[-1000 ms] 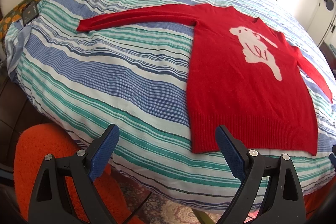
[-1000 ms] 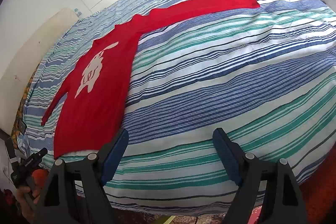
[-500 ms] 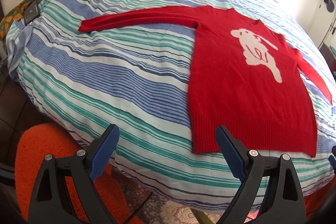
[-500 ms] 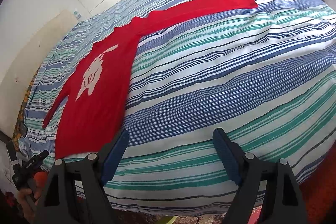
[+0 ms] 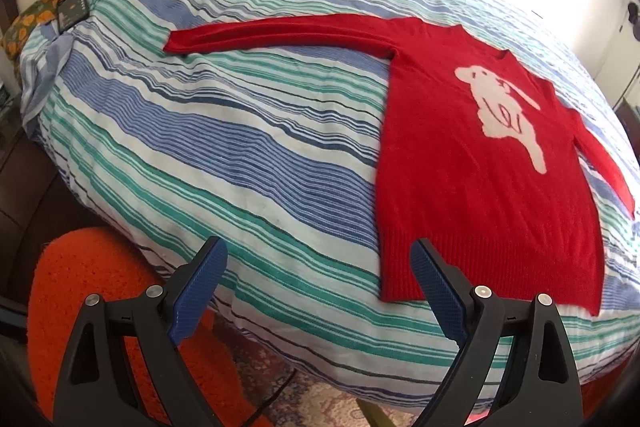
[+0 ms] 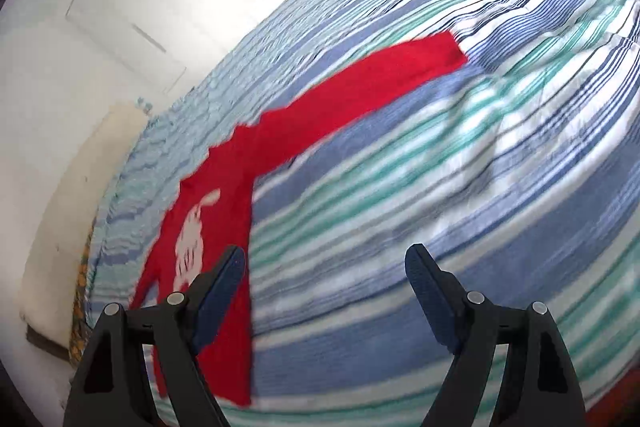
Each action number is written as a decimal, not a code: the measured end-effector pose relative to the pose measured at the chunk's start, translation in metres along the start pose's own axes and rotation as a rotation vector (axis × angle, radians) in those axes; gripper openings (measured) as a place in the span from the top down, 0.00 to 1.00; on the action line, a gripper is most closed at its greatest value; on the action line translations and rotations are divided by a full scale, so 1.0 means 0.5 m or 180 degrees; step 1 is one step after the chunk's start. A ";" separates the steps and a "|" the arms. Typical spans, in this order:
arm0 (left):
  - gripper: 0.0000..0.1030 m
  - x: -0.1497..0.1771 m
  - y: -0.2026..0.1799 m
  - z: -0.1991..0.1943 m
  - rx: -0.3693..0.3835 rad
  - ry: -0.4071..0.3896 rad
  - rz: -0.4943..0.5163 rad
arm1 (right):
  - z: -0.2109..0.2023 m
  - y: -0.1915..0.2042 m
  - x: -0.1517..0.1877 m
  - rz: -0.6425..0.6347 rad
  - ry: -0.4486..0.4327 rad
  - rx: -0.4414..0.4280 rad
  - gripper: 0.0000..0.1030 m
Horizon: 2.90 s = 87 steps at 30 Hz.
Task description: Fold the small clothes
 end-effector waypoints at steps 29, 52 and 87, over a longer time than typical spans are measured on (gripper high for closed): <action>0.09 -0.006 0.004 0.070 -0.0166 0.0256 0.0027 | 0.218 0.465 -0.254 -0.1099 -0.0018 -0.0724 0.95; 0.09 -0.009 0.024 0.069 -0.0065 0.0271 -0.0046 | 0.583 0.411 -0.023 -0.1241 0.1625 0.0337 0.45; 0.08 -0.005 0.001 0.044 -0.0009 0.0115 0.0044 | 0.180 0.097 0.153 -0.1994 0.0401 0.0951 0.11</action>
Point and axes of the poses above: each gripper's, at about its wrist camera, not at the fingertips, and z roughly the way its jaws point, y to its left, x to its underside, the point moved 2 cm from there along z, roughly the way its jaws point, and after that the axes turned 1 degree about -z, right-handed, at the moved point
